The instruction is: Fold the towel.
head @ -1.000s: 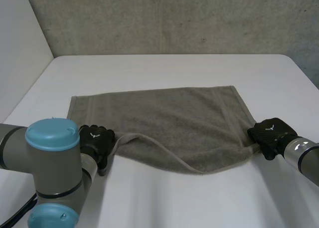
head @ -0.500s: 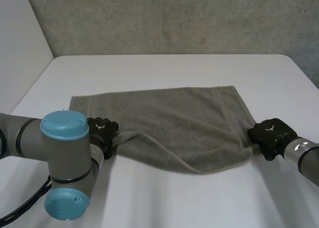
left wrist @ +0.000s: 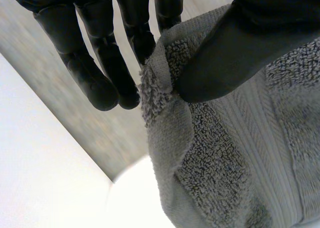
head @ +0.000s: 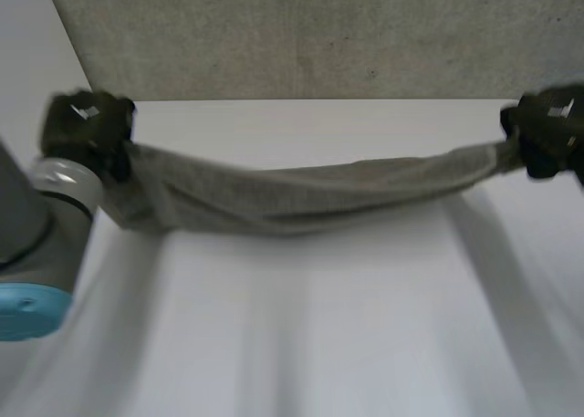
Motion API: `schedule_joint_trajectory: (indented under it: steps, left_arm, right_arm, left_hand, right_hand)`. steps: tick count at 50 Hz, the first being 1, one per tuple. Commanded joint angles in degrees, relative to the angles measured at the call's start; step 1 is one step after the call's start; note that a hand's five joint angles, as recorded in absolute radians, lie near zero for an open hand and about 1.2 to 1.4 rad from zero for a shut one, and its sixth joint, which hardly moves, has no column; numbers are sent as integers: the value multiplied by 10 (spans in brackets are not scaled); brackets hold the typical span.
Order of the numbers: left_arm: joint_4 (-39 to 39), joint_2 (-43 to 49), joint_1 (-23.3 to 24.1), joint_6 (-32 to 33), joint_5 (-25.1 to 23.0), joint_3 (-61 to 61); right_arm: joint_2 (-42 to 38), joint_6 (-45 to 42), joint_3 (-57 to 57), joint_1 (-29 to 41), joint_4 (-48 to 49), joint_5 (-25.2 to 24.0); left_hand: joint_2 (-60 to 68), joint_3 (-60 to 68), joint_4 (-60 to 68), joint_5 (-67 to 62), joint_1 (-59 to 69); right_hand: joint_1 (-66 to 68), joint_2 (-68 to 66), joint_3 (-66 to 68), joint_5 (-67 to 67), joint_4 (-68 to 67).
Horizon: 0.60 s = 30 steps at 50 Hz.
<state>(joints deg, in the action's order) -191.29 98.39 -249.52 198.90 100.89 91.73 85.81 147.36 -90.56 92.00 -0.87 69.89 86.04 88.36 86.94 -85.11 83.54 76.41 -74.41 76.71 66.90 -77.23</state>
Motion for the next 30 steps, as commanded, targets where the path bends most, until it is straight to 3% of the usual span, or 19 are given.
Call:
schedule_joint_trajectory:
  steps: [1, 11, 19, 30]
  left_arm:
    - [19, -75, -46, -2, -70, 22]
    - [34, -96, -76, -3, -90, 88]
    - [28, -101, -81, -1, -113, 139]
    - [1, -45, -86, 3, -119, 106]
  right_arm:
    - [19, 28, 96, -2, -112, -34]
    - [17, -3, 98, -10, -194, -37]
    - [-13, -89, 62, -9, -293, -40]
    - [-76, -121, 82, -8, -338, -32]
  left_hand:
    - [-60, -84, -69, 151, -35]
    - [-60, -84, -69, 151, -35]
    - [-60, -84, -69, 151, -35]
    - [-60, -84, -69, 151, -35]
  right_hand:
    - [36, -56, 33, 31, -28]
    - [36, -56, 33, 31, -28]
    - [36, -56, 33, 31, -28]
    - [36, -56, 33, 31, -28]
